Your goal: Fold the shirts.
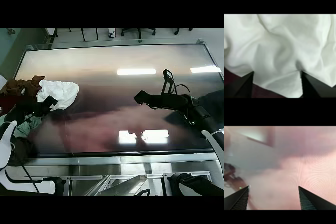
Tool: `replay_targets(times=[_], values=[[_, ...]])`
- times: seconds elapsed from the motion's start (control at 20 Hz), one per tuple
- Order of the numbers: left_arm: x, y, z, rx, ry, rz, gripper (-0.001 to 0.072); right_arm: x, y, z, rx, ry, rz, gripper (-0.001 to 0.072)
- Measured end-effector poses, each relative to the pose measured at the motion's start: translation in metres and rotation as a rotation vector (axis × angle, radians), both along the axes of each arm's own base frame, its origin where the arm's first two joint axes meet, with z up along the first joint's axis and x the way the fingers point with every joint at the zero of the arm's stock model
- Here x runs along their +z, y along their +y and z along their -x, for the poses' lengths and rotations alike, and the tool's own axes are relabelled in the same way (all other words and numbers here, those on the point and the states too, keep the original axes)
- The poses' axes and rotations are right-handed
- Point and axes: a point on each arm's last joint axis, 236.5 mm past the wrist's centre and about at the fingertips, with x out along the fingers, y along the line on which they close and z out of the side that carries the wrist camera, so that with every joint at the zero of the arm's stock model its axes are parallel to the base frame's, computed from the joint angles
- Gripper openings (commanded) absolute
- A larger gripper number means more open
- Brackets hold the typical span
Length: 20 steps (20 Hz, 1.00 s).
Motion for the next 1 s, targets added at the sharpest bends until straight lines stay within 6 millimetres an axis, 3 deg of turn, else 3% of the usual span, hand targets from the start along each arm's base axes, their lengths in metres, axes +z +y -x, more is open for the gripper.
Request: replay_targets(times=[0.15, 0.3, 0.45, 0.6, 0.7, 0.8, 0.95, 1.0], values=[[-0.011, -0.01, -0.01, -0.048, 0.05, 0.033, 0.0013, -0.002, -0.001, -0.001, -0.002, 0.004, 0.001, 0.0664], [0.002, -0.024, -0.02, -0.11, 0.067, 0.06, 0.0013, -0.002, -0.001, -0.001, -0.003, 0.005, 0.001, 0.0663], [0.039, -0.058, -0.028, -0.223, 0.044, 0.068, 0.0013, 0.005, -0.003, 0.0, -0.005, -0.009, -0.003, 0.0663], [0.094, -0.13, -0.021, -0.405, -0.01, 0.067, 0.0013, 0.026, -0.015, 0.002, -0.023, -0.034, -0.016, 0.0663], [0.119, -0.191, 0.005, -0.55, -0.024, 0.068, 0.0013, 0.039, -0.028, 0.008, -0.032, -0.032, -0.019, 0.0663], [0.127, -0.25, 0.045, -0.689, -0.014, 0.076, 0.0013, 0.046, -0.043, 0.02, -0.034, -0.003, -0.016, 0.0663], [0.108, -0.322, 0.114, -0.852, 0.045, 0.09, 0.0014, 0.042, -0.058, 0.042, -0.015, 0.076, -0.003, 0.0663], [0.099, -0.341, 0.135, -0.888, 0.064, 0.093, 0.0085, 0.038, -0.06, 0.049, -0.005, 0.105, 0.003, 0.0663]])
